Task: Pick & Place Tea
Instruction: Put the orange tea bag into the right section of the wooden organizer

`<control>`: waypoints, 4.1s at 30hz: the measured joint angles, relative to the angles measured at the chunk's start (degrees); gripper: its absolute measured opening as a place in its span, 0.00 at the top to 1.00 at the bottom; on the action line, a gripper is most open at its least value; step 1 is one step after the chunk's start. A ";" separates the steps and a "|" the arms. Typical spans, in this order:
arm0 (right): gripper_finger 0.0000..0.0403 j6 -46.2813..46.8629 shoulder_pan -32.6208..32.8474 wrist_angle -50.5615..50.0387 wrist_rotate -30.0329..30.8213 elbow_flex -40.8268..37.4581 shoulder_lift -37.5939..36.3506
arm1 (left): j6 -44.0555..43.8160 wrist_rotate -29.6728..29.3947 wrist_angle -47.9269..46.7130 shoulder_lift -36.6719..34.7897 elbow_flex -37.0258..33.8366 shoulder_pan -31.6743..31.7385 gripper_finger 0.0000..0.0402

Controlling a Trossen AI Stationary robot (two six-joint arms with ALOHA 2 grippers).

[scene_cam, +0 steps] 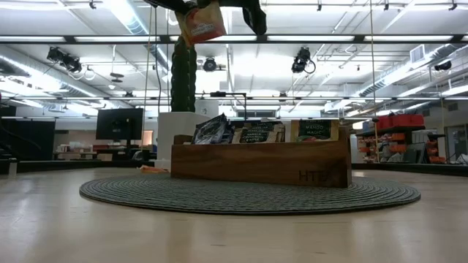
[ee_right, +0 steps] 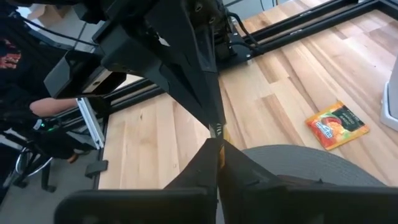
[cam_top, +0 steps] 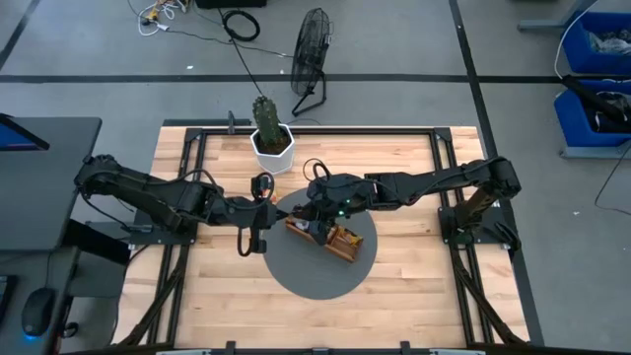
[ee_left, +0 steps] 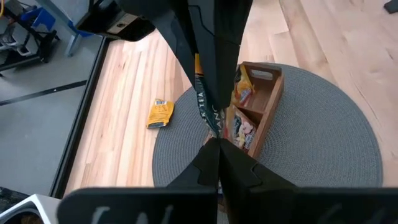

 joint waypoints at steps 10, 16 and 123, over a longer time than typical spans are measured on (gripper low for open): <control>1.00 -0.20 0.65 -8.32 5.85 0.00 -3.33 | -1.92 -1.65 -0.19 -0.37 0.09 -0.82 0.83; 1.00 2.51 5.28 -16.79 15.17 -0.64 -7.05 | -5.08 -3.98 -1.91 -0.37 0.09 -1.20 0.78; 0.53 -15.94 -20.93 -12.53 3.23 -27.92 -12.58 | -10.56 -4.20 4.37 -0.26 0.02 1.28 0.78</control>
